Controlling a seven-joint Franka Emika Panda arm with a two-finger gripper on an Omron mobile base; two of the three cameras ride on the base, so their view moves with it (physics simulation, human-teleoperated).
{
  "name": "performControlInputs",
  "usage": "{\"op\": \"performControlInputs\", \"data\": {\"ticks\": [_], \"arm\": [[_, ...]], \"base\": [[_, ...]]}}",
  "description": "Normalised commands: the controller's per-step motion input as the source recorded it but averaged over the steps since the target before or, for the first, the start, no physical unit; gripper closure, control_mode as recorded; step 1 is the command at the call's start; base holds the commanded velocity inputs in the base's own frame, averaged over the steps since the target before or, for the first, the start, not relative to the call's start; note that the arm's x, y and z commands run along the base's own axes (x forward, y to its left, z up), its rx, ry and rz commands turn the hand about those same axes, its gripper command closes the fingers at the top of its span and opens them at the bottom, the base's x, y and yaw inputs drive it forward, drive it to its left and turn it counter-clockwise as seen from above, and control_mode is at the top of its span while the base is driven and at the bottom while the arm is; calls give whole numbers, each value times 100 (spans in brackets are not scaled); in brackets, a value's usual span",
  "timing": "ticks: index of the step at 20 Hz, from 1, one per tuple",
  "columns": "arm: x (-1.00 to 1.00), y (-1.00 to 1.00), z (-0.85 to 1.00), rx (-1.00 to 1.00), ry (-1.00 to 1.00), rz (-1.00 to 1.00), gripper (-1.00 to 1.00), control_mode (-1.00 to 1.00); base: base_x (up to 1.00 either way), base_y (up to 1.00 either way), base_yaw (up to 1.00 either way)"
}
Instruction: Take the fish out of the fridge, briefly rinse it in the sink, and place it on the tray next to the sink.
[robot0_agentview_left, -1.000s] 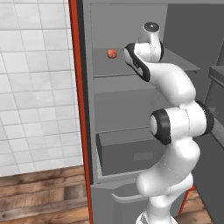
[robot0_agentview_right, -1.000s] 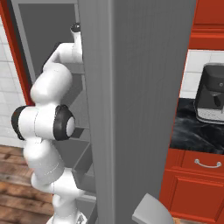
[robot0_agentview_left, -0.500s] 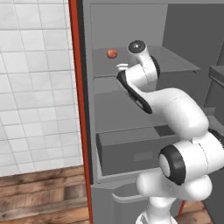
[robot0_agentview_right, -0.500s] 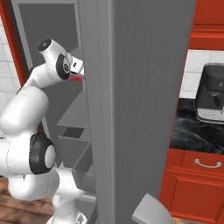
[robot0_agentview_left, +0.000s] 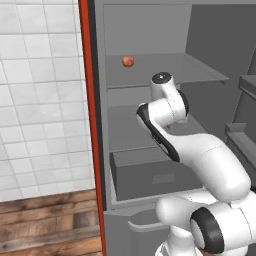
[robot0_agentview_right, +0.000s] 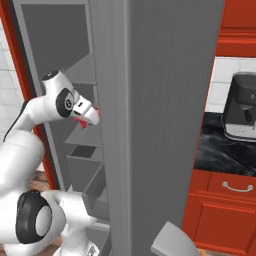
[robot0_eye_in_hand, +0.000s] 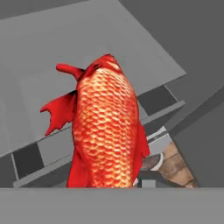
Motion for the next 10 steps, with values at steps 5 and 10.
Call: {"op": "performControlInputs", "data": {"ticks": [5,10], "arm": [[-81,-10,-100,8,37,14,100,-100],[0,0,0,0,0,0,100,100]], "base": [[0,0,0],[-52,1,61]]}}
